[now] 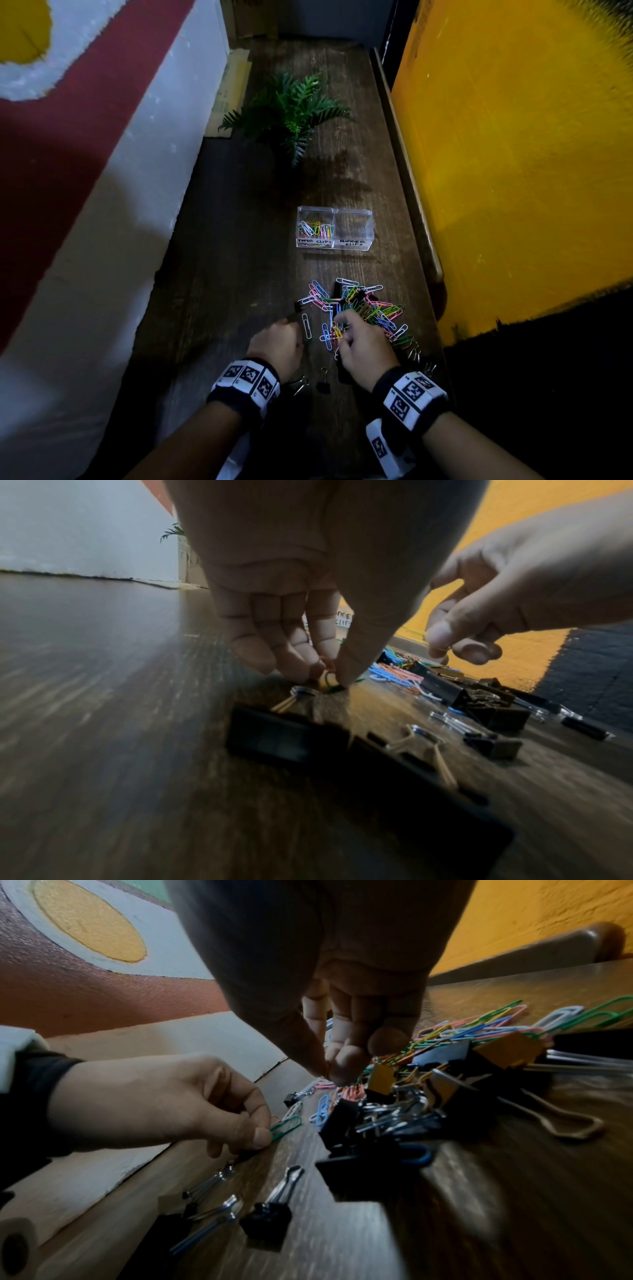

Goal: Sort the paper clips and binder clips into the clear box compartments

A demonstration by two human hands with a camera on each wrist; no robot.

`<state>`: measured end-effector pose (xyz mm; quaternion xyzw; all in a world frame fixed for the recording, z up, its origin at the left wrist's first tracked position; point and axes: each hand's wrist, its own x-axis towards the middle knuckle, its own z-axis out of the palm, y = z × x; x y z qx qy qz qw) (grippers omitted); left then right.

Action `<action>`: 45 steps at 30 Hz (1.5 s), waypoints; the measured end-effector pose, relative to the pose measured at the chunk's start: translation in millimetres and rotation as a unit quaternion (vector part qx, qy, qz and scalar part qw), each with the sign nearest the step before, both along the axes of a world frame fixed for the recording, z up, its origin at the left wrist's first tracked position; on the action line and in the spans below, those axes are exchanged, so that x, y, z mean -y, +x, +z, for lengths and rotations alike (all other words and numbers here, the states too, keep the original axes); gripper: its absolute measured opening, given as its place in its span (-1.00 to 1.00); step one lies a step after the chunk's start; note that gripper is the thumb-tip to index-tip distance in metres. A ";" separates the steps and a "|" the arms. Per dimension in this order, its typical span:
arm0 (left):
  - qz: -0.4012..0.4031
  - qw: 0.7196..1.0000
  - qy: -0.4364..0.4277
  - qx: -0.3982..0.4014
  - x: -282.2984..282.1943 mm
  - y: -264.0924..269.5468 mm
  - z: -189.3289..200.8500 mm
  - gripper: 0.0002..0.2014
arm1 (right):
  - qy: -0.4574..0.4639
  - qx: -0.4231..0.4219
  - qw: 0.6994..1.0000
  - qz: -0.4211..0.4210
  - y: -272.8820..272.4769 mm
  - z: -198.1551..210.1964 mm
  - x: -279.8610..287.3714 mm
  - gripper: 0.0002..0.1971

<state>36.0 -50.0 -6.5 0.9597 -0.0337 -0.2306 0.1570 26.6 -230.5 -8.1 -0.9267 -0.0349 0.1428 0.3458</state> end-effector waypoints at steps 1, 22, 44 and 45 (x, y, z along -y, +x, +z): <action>0.002 1.000 0.004 -0.005 -0.1 -0.1 0.0 -0.84 | -0.002 -0.001 1.000 0.003 1.3 1.0 -1.8 -0.68; 0.014 0.995 -0.004 -0.094 -1.5 2.1 5.8 -0.74 | -0.212 -0.122 0.967 0.071 67.6 20.8 -74.8 -0.75; 0.132 0.970 -0.151 0.140 -23.1 120.2 46.0 -0.91 | -0.143 -0.089 0.983 0.071 52.4 34.0 -61.7 -0.83; 0.127 0.969 -0.156 0.142 -16.3 136.1 46.0 -0.91 | -0.115 -0.098 0.987 0.046 51.9 35.6 -58.0 -0.86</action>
